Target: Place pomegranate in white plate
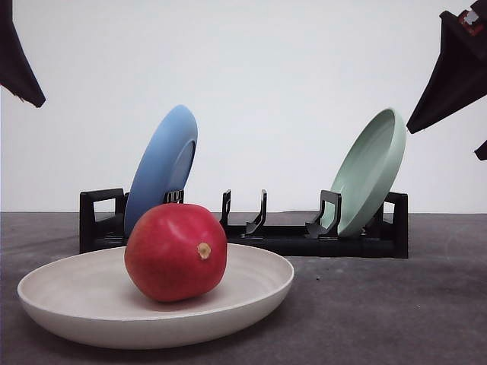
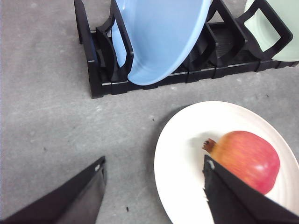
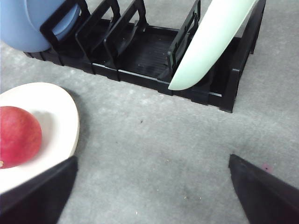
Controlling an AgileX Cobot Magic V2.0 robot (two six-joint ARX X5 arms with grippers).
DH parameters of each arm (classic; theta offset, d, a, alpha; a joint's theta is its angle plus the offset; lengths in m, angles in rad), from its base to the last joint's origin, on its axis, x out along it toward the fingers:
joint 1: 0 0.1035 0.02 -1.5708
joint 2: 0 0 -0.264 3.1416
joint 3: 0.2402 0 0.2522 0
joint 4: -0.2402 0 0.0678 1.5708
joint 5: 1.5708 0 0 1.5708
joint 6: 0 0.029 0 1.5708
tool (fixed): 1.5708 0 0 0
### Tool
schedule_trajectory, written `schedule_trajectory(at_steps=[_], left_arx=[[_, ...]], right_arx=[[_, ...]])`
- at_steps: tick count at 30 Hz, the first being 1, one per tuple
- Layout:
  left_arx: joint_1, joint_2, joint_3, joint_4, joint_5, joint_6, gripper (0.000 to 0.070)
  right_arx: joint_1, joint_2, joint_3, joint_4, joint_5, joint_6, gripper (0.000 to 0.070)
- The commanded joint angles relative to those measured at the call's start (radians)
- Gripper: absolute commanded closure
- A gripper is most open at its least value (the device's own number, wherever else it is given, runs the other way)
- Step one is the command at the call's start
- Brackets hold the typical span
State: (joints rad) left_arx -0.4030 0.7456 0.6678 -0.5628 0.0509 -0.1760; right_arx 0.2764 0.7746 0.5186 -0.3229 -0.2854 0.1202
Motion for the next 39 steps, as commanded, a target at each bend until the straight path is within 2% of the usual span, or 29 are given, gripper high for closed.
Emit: schedule_trajectory(at_steps=[1, 2, 4, 17, 22, 31, 39], left_arx=[[-0.003, 0.005, 0.012, 0.008, -0.002, -0.001, 0.0694], [-0.003, 0.005, 0.012, 0.012, -0.002, 0.000, 0.0681], [-0.003, 0.004, 0.012, 0.003, -0.002, -0.001, 0.0689], [-0.003, -0.001, 0.012, 0.008, -0.002, 0.000, 0.0686], [0.019, -0.033, -0.027, 0.047, -0.002, 0.001, 0.0685], [0.191, -0.301, -0.298, 0.254, -0.003, 0.076, 0.0685], [0.341, -0.564, -0.482, 0.269, -0.002, 0.112, 0.0685]], right_arx=[[0.002, 0.002, 0.003, 0.018, 0.006, -0.002, 0.0517], [0.002, 0.002, 0.003, 0.020, 0.006, -0.003, 0.0683], [0.002, 0.001, 0.003, 0.022, 0.005, -0.005, 0.0666], [0.002, 0.001, 0.003, 0.062, 0.004, -0.005, 0.0666], [0.002, 0.001, 0.003, 0.062, 0.004, -0.005, 0.0666], [0.002, 0.001, 0.003, 0.062, 0.004, -0.005, 0.0666], [0.002, 0.001, 0.003, 0.062, 0.004, -0.005, 0.0666]])
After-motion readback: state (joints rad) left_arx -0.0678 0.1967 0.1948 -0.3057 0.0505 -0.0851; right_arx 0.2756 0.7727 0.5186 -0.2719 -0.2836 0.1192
